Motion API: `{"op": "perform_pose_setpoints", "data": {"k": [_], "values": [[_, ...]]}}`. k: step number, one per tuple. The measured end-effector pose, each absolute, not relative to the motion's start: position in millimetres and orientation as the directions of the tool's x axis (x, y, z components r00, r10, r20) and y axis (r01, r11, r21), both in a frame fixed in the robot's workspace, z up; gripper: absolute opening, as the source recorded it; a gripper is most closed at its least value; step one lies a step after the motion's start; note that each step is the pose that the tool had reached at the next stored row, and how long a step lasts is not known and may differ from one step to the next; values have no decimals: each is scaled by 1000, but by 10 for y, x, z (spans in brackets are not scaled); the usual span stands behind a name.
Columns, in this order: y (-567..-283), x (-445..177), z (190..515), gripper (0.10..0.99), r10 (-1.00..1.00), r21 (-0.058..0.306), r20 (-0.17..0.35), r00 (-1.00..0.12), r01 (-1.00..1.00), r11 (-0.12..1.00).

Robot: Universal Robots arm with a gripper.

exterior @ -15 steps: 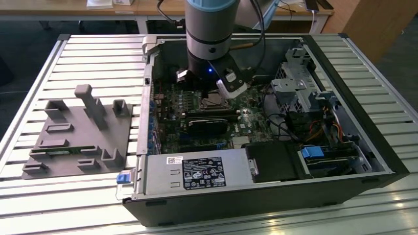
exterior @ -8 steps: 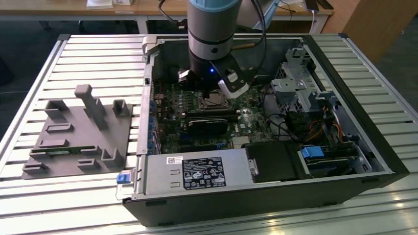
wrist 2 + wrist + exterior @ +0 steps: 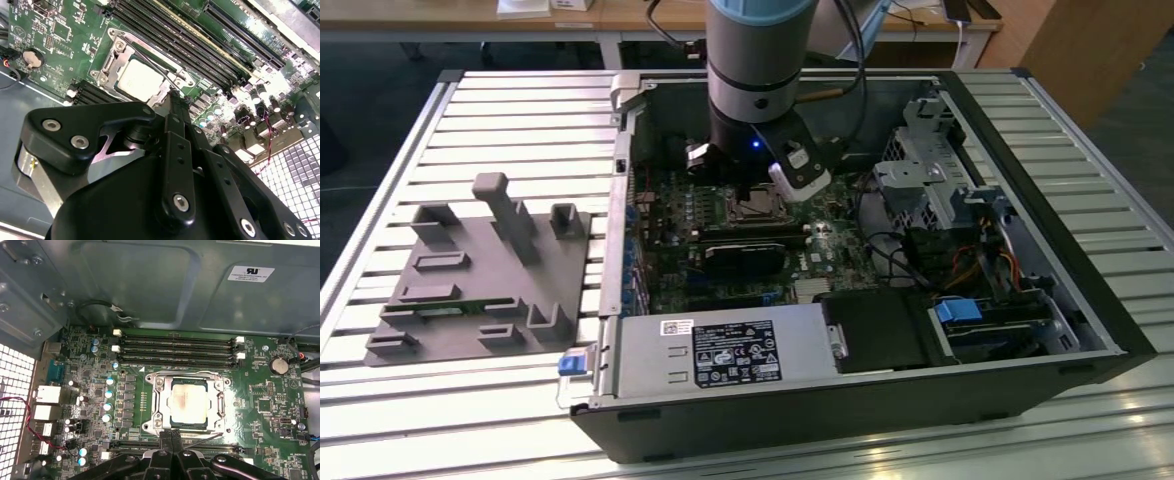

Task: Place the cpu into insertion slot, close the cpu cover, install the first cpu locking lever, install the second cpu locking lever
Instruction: 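Install the second cpu locking lever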

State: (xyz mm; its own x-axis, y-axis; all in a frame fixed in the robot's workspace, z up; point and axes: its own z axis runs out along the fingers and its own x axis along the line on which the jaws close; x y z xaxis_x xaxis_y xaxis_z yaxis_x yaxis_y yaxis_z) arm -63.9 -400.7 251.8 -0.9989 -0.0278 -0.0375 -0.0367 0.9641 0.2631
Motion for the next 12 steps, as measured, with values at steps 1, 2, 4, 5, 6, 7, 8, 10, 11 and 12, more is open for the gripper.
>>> {"op": "perform_pose_setpoints", "data": {"k": [1, 2, 4, 5, 6, 7, 8, 10, 11, 12], "values": [[-4007, -639, 2518, 106, -28, 263, -37, -999, -37, 964], [-4007, -638, 2517, 106, -28, 263, -38, -999, -37, 964], [-4006, -630, 2514, 106, -28, 263, -38, -999, -37, 964], [-4006, -625, 2511, 106, -28, 263, -37, -999, -37, 964], [-4006, -616, 2509, 106, -28, 263, -37, -999, -37, 964], [-4006, -607, 2506, 106, -28, 263, -37, -999, -37, 964], [-4007, -601, 2504, 106, -28, 263, -37, -999, -37, 964], [-4007, -592, 2500, 106, -28, 263, -37, -999, -37, 964], [-4007, -590, 2498, 106, -28, 263, -37, -999, -37, 964], [-4007, -589, 2495, 106, -28, 263, -37, -999, -37, 964]]}}
